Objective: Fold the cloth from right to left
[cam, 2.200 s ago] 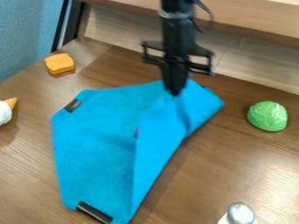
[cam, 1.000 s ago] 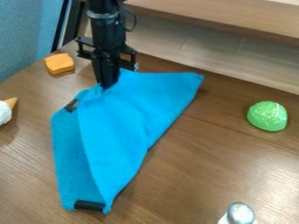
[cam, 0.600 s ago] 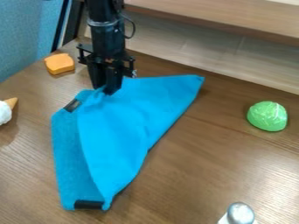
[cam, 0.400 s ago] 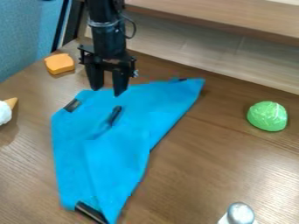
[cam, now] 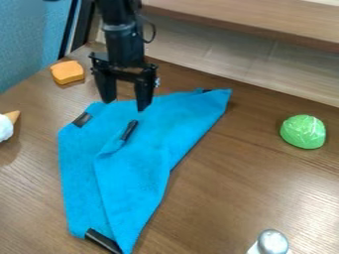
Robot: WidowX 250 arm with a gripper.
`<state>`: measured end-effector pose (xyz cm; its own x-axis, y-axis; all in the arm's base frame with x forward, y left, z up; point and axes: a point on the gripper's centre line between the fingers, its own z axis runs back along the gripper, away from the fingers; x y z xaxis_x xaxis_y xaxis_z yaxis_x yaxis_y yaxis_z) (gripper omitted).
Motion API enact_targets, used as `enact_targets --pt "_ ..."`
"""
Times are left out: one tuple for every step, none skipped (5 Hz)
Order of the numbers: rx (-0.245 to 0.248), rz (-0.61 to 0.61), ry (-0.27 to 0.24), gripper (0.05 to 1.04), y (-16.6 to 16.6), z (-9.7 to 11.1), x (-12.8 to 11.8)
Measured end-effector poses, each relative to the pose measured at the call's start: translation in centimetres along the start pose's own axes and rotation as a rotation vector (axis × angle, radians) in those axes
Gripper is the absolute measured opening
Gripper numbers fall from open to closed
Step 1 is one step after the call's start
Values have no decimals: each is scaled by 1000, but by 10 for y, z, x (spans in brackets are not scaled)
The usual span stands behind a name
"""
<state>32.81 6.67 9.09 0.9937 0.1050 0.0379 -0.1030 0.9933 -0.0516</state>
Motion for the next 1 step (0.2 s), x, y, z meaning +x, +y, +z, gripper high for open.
enact_targets --pt "-5 -44 -24 999 -25 9 10"
